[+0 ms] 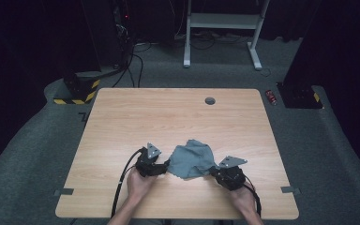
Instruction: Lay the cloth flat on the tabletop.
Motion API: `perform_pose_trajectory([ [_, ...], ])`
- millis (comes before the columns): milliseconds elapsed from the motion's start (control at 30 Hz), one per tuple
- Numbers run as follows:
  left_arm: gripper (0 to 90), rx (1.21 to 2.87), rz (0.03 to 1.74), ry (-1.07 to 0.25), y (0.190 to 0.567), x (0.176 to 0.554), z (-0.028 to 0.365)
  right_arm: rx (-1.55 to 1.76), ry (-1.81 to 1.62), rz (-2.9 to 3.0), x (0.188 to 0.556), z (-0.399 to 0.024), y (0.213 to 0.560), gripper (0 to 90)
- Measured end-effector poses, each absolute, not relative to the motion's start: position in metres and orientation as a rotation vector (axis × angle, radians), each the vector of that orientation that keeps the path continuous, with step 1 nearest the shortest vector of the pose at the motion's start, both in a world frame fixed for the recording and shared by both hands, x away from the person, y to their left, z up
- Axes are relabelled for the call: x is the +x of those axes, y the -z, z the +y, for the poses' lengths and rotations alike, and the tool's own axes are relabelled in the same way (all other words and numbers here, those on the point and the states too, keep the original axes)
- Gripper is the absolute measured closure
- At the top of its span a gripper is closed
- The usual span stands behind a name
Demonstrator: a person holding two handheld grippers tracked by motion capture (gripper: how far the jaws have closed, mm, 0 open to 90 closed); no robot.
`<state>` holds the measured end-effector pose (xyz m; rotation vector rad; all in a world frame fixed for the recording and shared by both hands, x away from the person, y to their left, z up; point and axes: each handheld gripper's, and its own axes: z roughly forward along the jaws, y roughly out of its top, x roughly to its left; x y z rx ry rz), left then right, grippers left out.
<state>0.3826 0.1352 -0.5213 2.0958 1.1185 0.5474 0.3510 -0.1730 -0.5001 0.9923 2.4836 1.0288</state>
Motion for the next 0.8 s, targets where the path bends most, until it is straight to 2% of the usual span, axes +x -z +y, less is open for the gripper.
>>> perform_pose_trajectory([
  [67,35.9,2.084,1.127,-0.542,0.523,0.382,0.136,0.991,-1.029,2.479,0.348,-0.176,0.5,87.8],
  [200,47.7,2.075,1.095,-0.513,0.524,0.38,0.137,0.989,-1.033,2.485,0.343,-0.18,0.499,89.5],
  [300,52.6,2.077,1.079,-0.51,0.524,0.378,0.136,0.99,-1.035,2.473,0.339,-0.182,0.498,89.1],
  [433,57.5,2.071,1.071,-0.502,0.525,0.377,0.136,0.967,-1.077,2.447,0.339,-0.174,0.496,77.0],
  [533,61.5,2.076,1.06,-0.5,0.524,0.376,0.135,0.952,-1.109,2.44,0.342,-0.161,0.495,71.8],
  [600,63.8,2.079,1.05,-0.496,0.524,0.376,0.135,0.942,-1.098,2.454,0.345,-0.154,0.497,71.5],
  [667,67.7,2.092,1.033,-0.495,0.524,0.376,0.134,0.923,-1.048,2.477,0.349,-0.145,0.502,75.7],
  [733,73.8,2.097,1.02,-0.486,0.523,0.375,0.132,0.901,-1.007,2.506,0.35,-0.141,0.506,87.0],
  [800,81.3,2.124,0.987,-0.485,0.522,0.374,0.129,0.89,-1.004,2.508,0.346,-0.141,0.506,89.8],
])
